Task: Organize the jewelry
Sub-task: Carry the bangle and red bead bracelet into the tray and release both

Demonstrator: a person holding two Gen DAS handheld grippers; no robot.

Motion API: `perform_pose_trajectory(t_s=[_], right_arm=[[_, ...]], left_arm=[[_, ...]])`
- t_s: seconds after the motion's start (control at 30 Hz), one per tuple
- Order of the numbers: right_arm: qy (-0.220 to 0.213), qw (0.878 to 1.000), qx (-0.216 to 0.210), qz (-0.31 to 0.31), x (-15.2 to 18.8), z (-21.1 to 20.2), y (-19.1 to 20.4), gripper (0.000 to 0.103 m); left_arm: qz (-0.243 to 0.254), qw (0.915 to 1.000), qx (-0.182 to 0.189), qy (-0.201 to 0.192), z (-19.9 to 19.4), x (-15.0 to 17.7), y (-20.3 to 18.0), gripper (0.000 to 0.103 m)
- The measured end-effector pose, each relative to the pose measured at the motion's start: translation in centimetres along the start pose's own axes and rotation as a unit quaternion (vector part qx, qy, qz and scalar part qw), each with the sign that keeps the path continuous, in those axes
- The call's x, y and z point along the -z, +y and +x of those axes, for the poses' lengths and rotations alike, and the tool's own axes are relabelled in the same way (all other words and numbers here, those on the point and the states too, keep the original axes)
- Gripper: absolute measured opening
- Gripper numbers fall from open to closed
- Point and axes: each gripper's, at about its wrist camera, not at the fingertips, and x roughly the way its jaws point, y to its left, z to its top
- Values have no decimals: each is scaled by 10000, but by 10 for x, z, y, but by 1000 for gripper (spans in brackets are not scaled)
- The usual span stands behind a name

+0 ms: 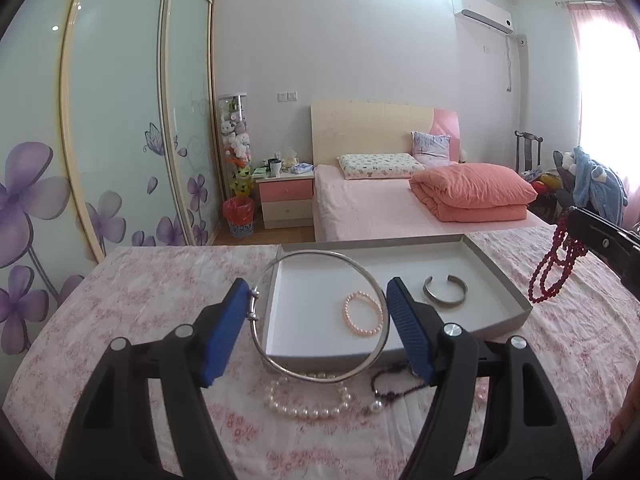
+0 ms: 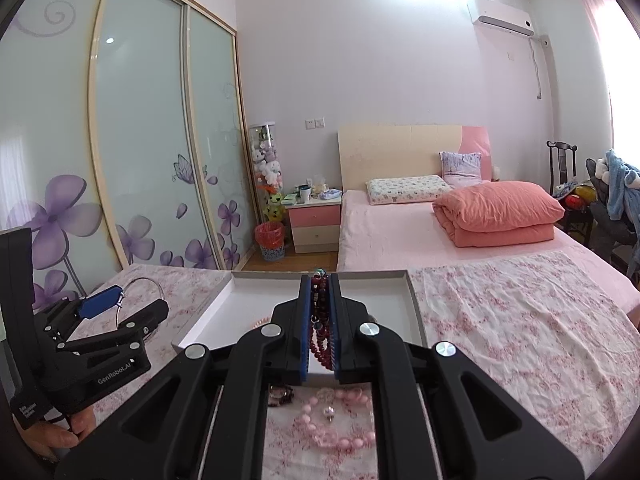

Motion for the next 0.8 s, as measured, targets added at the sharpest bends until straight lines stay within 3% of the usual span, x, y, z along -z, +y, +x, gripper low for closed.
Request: perform_pose_trajectory(t_s=[0.33,0.8], right_arm=[[77,10000,23,1,-8,45,-1,9],[869,9949,-71,515,10,118,-26,9]], left_arm=[[51,10000,23,11,42,-12,-10,69],[154,9994,95,289,112,-10,-21,69]])
